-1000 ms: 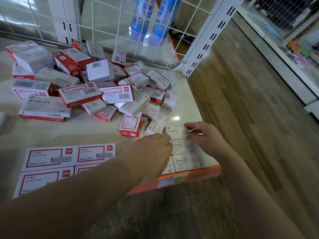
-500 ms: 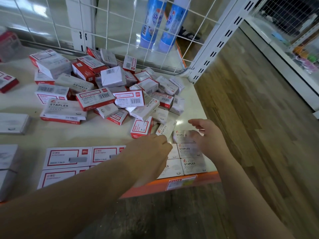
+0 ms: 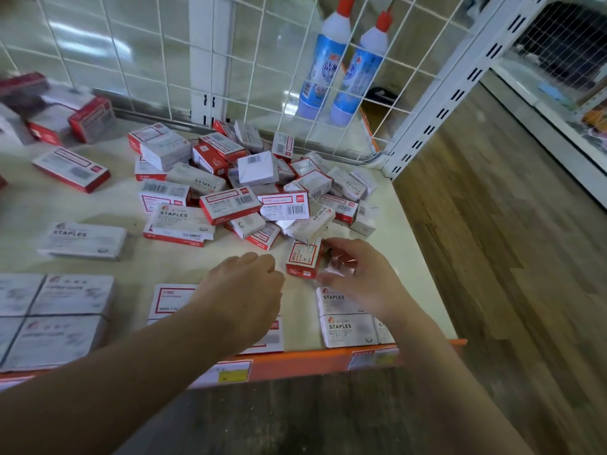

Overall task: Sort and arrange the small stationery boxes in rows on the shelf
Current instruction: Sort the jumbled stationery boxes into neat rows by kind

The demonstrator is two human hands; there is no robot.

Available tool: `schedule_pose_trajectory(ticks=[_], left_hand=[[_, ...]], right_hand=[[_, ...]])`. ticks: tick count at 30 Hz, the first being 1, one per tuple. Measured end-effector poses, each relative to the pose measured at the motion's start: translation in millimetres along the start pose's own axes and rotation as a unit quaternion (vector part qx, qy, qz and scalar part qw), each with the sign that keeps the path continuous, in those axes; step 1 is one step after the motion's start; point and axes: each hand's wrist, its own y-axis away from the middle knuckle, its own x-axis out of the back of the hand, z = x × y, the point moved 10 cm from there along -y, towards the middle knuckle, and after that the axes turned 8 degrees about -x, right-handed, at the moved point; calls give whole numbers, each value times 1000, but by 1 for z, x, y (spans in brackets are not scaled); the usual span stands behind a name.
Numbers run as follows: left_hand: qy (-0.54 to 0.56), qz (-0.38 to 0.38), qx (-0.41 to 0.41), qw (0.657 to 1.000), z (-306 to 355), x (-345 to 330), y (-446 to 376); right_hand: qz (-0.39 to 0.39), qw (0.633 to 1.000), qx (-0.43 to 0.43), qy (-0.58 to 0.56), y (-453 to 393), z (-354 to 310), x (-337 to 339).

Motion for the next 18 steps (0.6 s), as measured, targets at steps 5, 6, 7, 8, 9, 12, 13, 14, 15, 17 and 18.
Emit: schedule_pose_trajectory(ticks=[5, 6, 7, 8, 9, 12, 13, 14, 15, 17, 18], left_hand=[[11, -25, 19, 999, -10, -10, 10], [15, -29, 22, 999, -10, -11, 11], [18, -31, 23, 999, -10, -12, 13], [20, -31, 25, 999, -11, -12, 14], [24, -28, 28, 999, -12, -11, 15], [49, -13, 42, 998, -18, -5, 18], [61, -7, 49, 997, -20, -3, 19], [71, 1, 55, 996, -23, 1, 20], [78, 7, 61, 995, -25, 4, 22], [92, 15, 75, 993, -32, 9, 24], [103, 20, 84, 991, -36, 12, 25]], right_hand=[[12, 1000, 1, 11, -6, -2, -7], [18, 1000, -2, 12, -8, -2, -8], [22, 1000, -3, 11, -9, -1, -8], [25, 1000, -2, 8, -9, -1, -8], [28, 1000, -2, 0, -9, -1, -8], [26, 999, 3, -25, -3, -5, -7], [25, 999, 5, -26, 0, -6, -6], [25, 999, 8, -23, 3, -7, -4], [25, 999, 12, -21, 6, -9, -2], [26, 999, 19, -27, 12, -14, 3], [28, 999, 23, -35, 16, -17, 6]])
